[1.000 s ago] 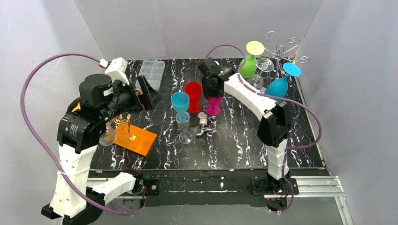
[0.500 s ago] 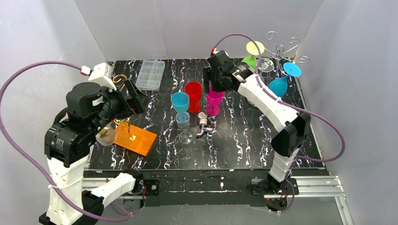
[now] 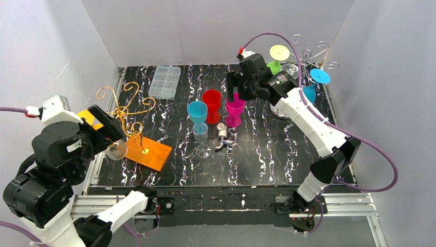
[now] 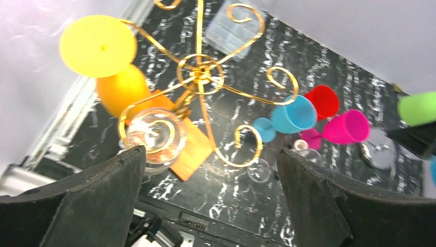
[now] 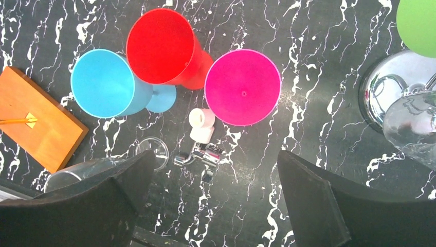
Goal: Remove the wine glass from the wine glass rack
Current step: Pick up the wine glass from the wine rack.
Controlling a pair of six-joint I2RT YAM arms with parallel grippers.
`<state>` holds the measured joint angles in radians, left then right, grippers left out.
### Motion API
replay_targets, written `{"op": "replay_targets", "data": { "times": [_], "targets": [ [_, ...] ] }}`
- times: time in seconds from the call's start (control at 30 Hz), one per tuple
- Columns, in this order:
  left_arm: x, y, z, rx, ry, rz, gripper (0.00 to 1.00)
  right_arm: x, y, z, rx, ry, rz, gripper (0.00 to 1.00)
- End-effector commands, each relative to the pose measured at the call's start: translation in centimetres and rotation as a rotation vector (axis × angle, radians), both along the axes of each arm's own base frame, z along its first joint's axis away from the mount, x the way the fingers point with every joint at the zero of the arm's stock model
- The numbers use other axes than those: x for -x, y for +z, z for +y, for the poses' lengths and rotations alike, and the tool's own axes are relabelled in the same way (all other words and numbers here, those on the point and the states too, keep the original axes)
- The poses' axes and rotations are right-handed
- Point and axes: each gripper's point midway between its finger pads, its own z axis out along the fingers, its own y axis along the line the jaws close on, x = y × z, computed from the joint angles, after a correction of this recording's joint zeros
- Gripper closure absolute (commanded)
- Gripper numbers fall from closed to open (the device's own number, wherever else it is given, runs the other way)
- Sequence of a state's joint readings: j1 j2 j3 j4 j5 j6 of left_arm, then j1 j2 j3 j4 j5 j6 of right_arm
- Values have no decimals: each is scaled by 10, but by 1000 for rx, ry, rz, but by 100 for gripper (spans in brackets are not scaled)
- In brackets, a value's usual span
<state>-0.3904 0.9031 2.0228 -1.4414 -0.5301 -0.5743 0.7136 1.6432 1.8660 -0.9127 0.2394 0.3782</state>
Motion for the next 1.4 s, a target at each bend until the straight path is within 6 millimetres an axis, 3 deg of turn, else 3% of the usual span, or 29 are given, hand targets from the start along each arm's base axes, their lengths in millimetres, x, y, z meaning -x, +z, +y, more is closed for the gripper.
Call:
{"op": "replay_targets", "data": {
  "times": [0.0, 0.17, 0.6, 1.0, 1.37],
  "targets": [
    [14, -16, 38, -148, 175, 120, 2, 5, 23, 2, -42, 51, -71, 2],
    [18, -31, 50, -233, 227, 199, 2, 10, 23, 5, -55, 88, -63, 1],
    [-4, -68, 49, -385, 241, 395, 2, 16, 27, 2, -66, 103, -81, 2],
    [12, -81, 65, -403, 335, 396, 7, 17, 25, 1, -67, 104, -79, 2],
    [11, -88, 63, -388, 322, 376, 19, 17, 22, 2, -66, 104, -74, 1]
  ]
}}
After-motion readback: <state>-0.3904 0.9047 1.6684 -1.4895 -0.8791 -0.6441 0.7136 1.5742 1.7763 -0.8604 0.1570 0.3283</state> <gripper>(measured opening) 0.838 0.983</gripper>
